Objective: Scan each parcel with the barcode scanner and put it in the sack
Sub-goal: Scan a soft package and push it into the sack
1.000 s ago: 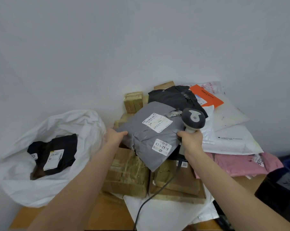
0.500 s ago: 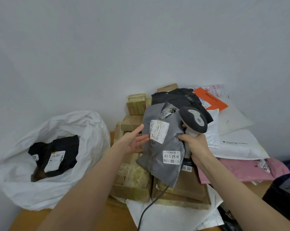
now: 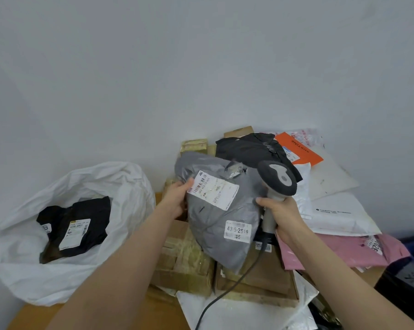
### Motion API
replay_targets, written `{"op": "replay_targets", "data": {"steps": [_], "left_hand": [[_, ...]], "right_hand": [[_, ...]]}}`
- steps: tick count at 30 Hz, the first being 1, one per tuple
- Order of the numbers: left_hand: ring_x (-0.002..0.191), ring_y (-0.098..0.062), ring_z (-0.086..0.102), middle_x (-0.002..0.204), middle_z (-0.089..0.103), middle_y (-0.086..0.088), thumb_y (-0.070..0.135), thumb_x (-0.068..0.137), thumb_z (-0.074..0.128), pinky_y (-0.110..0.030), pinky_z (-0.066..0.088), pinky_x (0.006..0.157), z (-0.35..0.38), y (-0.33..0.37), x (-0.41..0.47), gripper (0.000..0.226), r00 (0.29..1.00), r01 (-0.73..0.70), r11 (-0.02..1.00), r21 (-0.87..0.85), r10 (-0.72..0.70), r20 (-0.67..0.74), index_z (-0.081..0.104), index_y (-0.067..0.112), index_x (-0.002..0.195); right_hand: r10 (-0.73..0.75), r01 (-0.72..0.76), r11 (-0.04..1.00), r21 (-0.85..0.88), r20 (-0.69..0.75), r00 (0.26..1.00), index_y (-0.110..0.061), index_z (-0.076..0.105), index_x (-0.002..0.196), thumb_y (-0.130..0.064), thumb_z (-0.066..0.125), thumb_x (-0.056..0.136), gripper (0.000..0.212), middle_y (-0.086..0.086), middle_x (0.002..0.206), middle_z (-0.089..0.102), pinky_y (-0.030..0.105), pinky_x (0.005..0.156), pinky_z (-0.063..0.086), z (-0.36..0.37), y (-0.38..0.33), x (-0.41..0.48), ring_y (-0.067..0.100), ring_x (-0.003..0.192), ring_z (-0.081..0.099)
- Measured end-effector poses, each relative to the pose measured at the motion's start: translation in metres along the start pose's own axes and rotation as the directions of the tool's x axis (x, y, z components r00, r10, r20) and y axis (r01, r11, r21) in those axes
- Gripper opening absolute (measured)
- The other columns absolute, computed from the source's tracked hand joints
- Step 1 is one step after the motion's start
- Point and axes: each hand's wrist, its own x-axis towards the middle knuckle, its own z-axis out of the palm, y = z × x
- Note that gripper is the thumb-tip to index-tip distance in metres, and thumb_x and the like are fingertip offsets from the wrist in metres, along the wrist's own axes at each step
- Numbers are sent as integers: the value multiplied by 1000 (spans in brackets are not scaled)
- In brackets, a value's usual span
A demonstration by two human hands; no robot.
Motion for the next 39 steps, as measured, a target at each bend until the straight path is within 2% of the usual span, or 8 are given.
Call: {"op": "replay_targets", "data": {"steps": [5, 10, 15, 20, 23, 26, 32, 39], "left_hand": [[66, -16, 67, 74, 70, -8, 10, 96, 55, -29, 56, 67, 2, 56, -7, 23, 970, -235, 934, 268, 243, 4, 61, -6, 111], [67, -13, 69, 74, 73, -4, 7, 92, 60, -23, 58, 65, 33, 85, -29, 8, 936, -305, 891, 337, 215, 280, 66, 2, 94], [74, -8, 69, 80, 75, 3, 10, 91, 63, -20, 55, 68, 58, 84, -39, 7, 887, -365, 852, 375, 196, 417, 66, 11, 97], [115, -16, 58, 125, 59, 2, 56, 81, 65, -34, 44, 103, 30, 74, -33, 67, 945, -327, 595, 734, 180, 274, 48, 25, 139], [100, -15, 65, 107, 71, 4, 64, 67, 66, -28, 52, 88, 10, 57, -30, 52, 976, -201, 730, 653, 93, 196, 72, 28, 103], [82, -16, 68, 78, 75, 2, 34, 79, 75, -26, 53, 74, 11, 46, -27, 9, 978, -205, 834, 512, 156, 138, 76, 26, 75], [69, -7, 64, 72, 69, 6, 10, 81, 75, -18, 48, 65, 13, 38, -19, 7, 954, -271, 830, 487, 299, 22, 74, 16, 84], [75, -13, 64, 81, 69, -1, 9, 75, 80, -25, 51, 77, 9, 18, -5, 18, 954, -252, 825, 506, 299, -13, 69, 22, 77]], "right_hand": [[-108, 98, 991, -93, -120, 987, -19, 61, 83, -4, 73, 82, 20, -3, 80, 64, 17, 53, 47, -3, -9, -1, -1, 63, 62], [-132, 132, 991, -17, -24, 991, -12, 64, 109, -4, 77, 80, 33, -2, 97, 70, 26, 77, 53, 20, -23, -2, 10, 88, 65], [-109, 111, 994, 21, -68, 992, -13, 61, 97, 0, 76, 79, 27, -1, 85, 67, 14, 50, 50, 36, -24, 0, 8, 71, 62], [-61, 78, 994, 82, -199, 978, -7, 58, 101, 4, 73, 78, 29, 17, 91, 64, 39, 75, 53, 32, -22, 4, 24, 74, 58], [-66, 84, 994, 74, -226, 972, -12, 56, 90, 4, 72, 78, 25, 15, 83, 61, 36, 69, 53, 27, -19, 7, 23, 68, 56], [-65, 77, 996, 39, -240, 968, -17, 54, 83, 3, 71, 79, 27, 13, 82, 61, 40, 74, 52, 26, -15, 8, 23, 71, 57], [-91, 101, 995, 28, -251, 964, -22, 59, 89, -9, 73, 82, 20, -6, 83, 66, 24, 68, 47, 14, -18, -8, 9, 74, 61], [39, -39, 995, -96, 1, 999, -7, 64, 76, -16, 72, 85, 15, 0, 47, 57, 23, 40, 41, 16, -19, -57, 10, 37, 47]]}}
